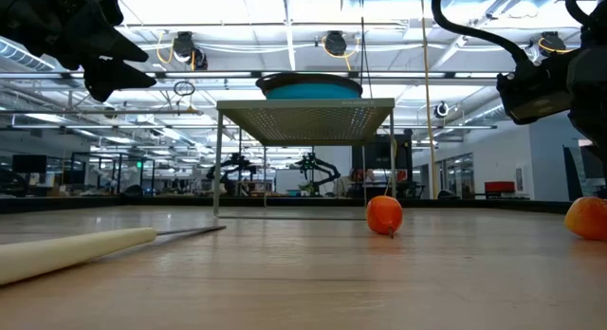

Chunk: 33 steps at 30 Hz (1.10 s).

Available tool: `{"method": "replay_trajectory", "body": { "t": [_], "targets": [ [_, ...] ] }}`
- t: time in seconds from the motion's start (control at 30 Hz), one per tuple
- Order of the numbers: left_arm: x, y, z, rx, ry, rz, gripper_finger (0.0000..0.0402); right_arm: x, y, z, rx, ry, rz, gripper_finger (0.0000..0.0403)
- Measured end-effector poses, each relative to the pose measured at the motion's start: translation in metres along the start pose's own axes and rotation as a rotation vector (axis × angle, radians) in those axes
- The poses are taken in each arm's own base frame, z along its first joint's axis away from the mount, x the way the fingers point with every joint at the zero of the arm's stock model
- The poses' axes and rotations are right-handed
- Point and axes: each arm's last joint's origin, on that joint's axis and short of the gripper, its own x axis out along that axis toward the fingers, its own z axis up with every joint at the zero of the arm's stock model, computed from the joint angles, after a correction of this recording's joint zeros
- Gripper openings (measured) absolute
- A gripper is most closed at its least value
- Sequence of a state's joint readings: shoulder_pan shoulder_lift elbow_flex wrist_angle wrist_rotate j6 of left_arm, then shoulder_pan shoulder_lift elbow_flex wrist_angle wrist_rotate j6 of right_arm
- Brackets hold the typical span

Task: Pick & Place Fruit
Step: Put the peach into the blue strainer bowl on the shelf

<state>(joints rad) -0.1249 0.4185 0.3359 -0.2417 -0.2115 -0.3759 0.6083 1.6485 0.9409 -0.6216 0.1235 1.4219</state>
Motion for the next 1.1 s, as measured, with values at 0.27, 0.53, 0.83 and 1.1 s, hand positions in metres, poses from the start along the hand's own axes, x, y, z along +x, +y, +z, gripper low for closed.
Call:
{"method": "replay_trajectory", "body": {
  "t": [0.27, 0.53, 0.83, 1.1],
  "targets": [
    [0.0, 0.0, 0.0, 0.001, 0.0, 0.0, 0.0241, 0.0, -0.001, 0.0, 0.002, -0.007, -0.009, 0.0256],
    [0.0, 0.0, 0.0, 0.001, 0.001, 0.0, 0.0241, 0.0, -0.002, 0.003, 0.016, -0.011, -0.013, 0.0256],
    [0.0, 0.0, 0.0, 0.001, 0.001, 0.0, 0.0241, 0.001, -0.003, 0.01, 0.034, -0.047, -0.024, 0.0256],
    [0.0, 0.0, 0.0, 0.0, 0.001, 0.0, 0.0241, 0.001, -0.004, 0.011, 0.015, -0.039, -0.032, 0.0256]
  ]
}}
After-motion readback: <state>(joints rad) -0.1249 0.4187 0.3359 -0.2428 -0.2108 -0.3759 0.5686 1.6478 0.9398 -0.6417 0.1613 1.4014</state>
